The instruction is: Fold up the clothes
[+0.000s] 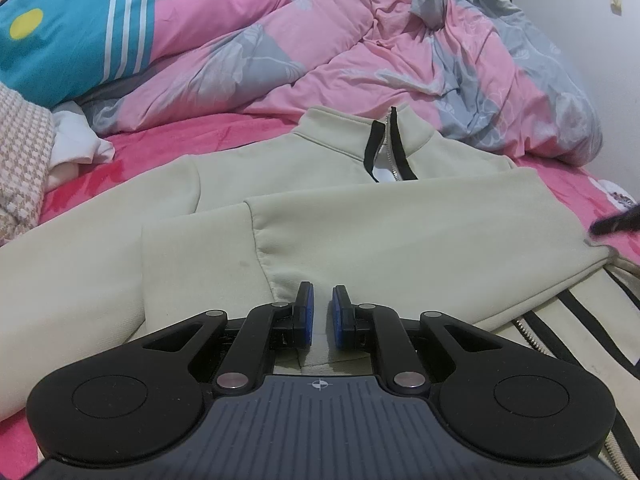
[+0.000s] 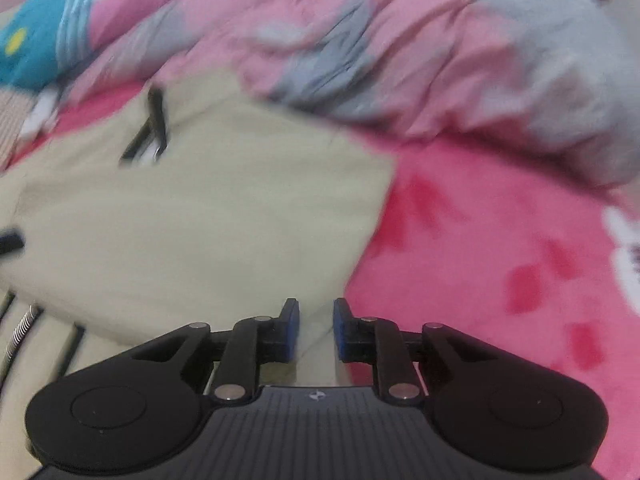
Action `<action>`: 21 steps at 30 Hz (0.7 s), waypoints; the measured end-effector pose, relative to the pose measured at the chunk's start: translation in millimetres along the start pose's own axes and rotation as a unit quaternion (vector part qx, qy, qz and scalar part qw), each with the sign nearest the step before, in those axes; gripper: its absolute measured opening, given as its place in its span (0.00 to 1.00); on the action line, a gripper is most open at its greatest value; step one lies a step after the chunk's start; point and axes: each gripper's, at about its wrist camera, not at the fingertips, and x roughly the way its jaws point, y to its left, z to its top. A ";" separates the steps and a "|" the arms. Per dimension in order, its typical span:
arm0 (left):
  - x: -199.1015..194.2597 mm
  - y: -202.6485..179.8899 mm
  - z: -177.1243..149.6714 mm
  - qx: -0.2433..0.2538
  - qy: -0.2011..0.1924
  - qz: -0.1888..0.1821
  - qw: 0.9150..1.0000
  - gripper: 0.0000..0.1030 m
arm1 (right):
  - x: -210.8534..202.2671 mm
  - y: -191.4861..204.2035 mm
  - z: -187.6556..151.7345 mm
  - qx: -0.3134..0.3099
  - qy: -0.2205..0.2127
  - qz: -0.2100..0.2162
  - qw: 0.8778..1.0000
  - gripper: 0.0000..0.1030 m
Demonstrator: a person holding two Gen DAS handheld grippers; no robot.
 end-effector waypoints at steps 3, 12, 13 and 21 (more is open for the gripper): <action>-0.1 -0.1 -0.2 -0.001 0.000 0.000 1.000 0.10 | -8.1 16.4 -11.6 -0.025 -0.017 0.029 0.999 0.19; 0.5 2.3 -0.2 -0.007 0.000 -0.009 1.000 0.11 | -30.2 23.3 -19.0 0.049 -0.059 0.030 0.997 0.20; 0.5 2.1 -0.1 -0.007 0.000 -0.009 1.000 0.11 | -28.1 30.2 -20.0 0.044 -0.065 0.032 0.996 0.21; 0.4 1.5 -0.3 -0.005 0.001 -0.007 1.000 0.12 | 18.8 68.3 -54.5 0.022 -0.066 -0.030 0.997 0.55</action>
